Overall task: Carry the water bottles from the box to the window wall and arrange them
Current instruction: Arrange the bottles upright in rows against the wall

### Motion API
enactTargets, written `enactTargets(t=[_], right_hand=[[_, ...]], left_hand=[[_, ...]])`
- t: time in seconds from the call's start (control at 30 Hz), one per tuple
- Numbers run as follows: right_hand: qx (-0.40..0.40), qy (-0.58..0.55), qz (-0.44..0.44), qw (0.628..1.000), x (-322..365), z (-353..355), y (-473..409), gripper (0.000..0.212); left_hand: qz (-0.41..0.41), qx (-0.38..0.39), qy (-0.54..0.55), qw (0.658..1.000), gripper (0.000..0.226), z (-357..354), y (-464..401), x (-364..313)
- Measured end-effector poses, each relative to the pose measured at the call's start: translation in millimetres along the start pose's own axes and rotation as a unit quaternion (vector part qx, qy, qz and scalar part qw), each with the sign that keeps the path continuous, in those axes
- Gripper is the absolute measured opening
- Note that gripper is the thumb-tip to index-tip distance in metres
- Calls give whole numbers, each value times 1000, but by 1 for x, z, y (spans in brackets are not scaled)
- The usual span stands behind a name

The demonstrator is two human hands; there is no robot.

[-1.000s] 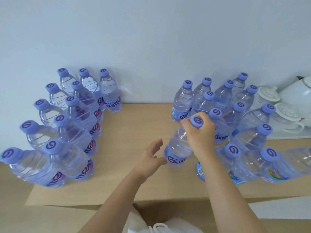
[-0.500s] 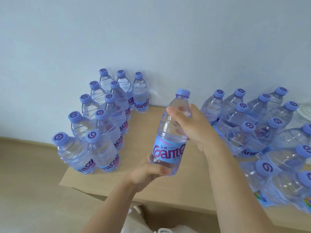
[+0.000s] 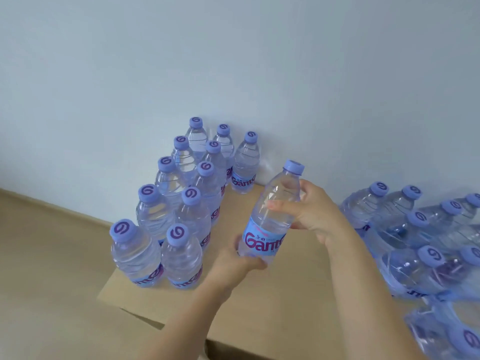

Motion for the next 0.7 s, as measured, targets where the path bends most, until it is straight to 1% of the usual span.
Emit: enactTargets(t=[0.03,0.07,0.13,0.17,0.27,0.33,0.37,0.43,0.53,0.6,0.7], right_hand=[[-14,-5,3,1000,0,-3,-10,39],[-25,-9,6,1000,-1,-7,-20,40],[-33,-5,14,999,-3,-18,-38,42],[-35,3,22,999,-4,-24,-46,44],[-41,33,48,997,-6,-39,-65,49],[-31,39,42,998,-11,-48,-76,52],[-24,38,39,998,-14,-53,-81,54],[-23,32,44,998,-17,-58,-90,53],[-42,44,65,996,-13,-60,-100,48],[-42,60,79,994,-7,-63,-107,48],[-30,52,96,994,0,-70,-119,50]], left_hand=[[3,-53,10,999,59,6,-3,3],[-1,-81,25,996,52,8,-5,6],[-9,-92,57,994,40,4,-12,13],[-1,-92,69,993,40,2,-16,18],[43,-114,98,988,52,0,-29,31],[80,-129,118,981,63,1,-38,38],[87,-134,128,979,65,2,-43,40],[87,-144,144,975,65,3,-54,41],[83,-156,179,968,68,1,-69,35],[80,-164,195,964,67,0,-79,31],[91,-178,220,955,73,2,-93,26]])
Point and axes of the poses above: each hand's wrist, its own y-axis away from the middle knuckle, its own z-axis out of the back of the hand, x = y × z, the point moved 8 cm from there along -y, towards the middle knuckle, and after that the axes turned 8 degrees about -z, right-handed, at the moved point
